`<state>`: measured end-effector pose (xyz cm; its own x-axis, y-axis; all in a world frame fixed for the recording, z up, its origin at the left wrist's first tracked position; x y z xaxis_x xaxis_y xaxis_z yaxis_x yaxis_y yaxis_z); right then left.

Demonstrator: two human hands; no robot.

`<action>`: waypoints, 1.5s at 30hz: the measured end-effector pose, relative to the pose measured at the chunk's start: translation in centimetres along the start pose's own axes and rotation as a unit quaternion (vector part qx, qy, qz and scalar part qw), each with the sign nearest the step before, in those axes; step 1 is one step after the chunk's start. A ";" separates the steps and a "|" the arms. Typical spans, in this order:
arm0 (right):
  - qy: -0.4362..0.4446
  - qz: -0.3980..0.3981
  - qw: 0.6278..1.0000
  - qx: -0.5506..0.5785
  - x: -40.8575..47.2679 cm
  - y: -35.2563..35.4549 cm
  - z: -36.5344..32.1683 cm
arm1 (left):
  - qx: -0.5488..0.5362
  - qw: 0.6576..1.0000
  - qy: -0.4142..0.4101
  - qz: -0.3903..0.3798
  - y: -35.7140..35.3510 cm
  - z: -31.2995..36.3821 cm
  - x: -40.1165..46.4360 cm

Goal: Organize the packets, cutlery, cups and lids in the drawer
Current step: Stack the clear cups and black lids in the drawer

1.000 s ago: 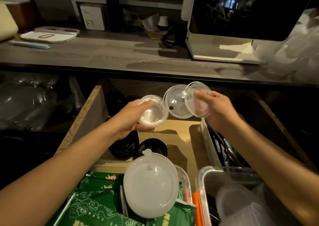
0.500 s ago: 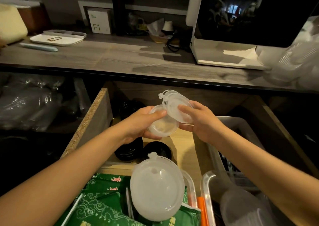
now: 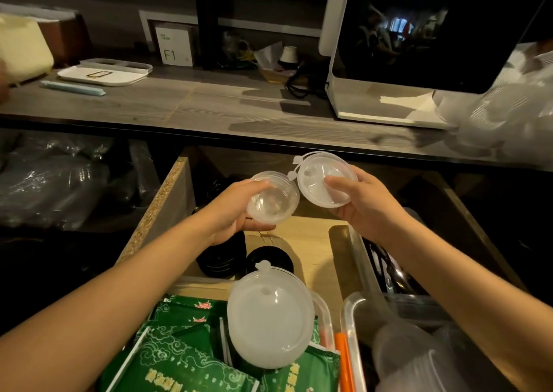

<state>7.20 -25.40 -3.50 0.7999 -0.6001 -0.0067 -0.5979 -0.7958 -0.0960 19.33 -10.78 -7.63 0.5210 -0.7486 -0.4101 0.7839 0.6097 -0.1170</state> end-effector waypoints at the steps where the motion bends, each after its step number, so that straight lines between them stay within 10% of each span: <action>1: 0.001 -0.017 1.000 -0.001 -0.4 -0.4 -0.6 | -0.009 1.000 -0.005 0.014 0.2 0.2 -0.2; 21: -0.051 -0.063 0.976 -0.201 -12.0 -6.5 -2.1 | -0.031 0.984 -0.009 0.176 4.9 1.1 -14.6; 30: -0.061 -0.038 0.930 -0.361 -12.9 -7.7 0.7 | -0.127 0.980 0.030 0.150 3.5 -2.7 -17.2; 45: -0.174 -0.020 0.936 -0.305 -13.7 -7.5 2.1 | -0.244 0.959 0.099 0.101 1.2 -5.0 -18.0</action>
<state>0.86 -11.03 -4.78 0.7274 -0.5907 -0.3491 -0.4013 -0.7789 0.4820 9.24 4.68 -4.88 0.5325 -0.5678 -0.6277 0.3975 0.8225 -0.4068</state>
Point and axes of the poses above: each hand's wrist, its own x-axis towards the middle knuckle, its own y-axis out of the back of the hand, z = x × y, the point moved 9 cm from there along x, towards the middle knuckle, and after that the axes turned 8 degrees about y, right-handed, at the moved point
